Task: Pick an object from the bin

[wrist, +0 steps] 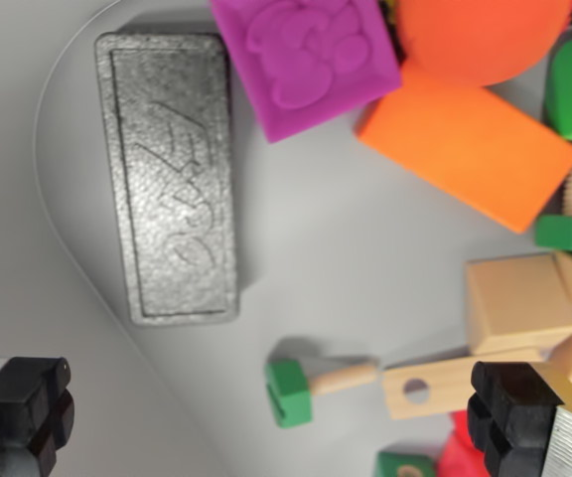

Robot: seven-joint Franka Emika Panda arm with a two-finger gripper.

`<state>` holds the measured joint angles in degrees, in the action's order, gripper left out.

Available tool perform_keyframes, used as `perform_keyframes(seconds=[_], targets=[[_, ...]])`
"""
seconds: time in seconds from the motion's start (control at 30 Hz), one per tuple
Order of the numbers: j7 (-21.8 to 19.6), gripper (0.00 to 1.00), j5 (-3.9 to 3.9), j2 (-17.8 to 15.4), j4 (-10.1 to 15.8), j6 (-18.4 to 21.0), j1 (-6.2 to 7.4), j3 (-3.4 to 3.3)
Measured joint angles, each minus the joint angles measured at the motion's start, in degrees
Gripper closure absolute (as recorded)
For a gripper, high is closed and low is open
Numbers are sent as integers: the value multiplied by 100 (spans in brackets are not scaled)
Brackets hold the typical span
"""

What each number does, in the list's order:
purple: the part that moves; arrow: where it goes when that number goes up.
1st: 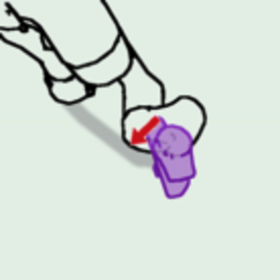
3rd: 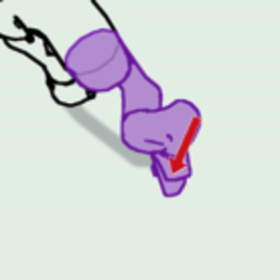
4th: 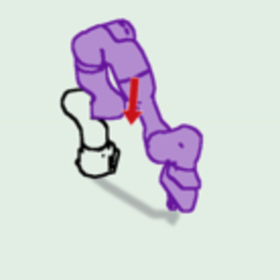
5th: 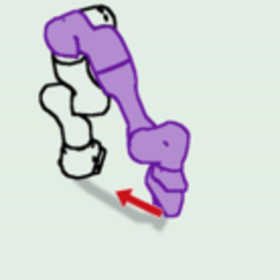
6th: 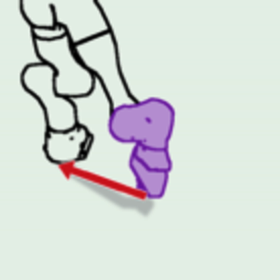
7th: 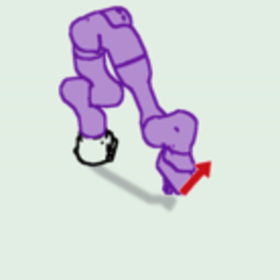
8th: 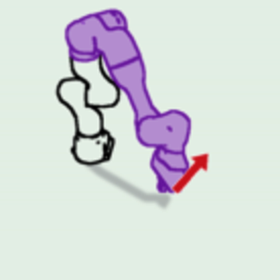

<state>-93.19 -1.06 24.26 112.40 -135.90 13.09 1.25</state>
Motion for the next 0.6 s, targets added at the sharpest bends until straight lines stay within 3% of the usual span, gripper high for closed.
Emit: perform_keyframes(seconds=[0.37,0.6], targets=[[-763,0,4,487,-303,-220,318,3],[-803,0,5,810,-322,-520,334,-8]])
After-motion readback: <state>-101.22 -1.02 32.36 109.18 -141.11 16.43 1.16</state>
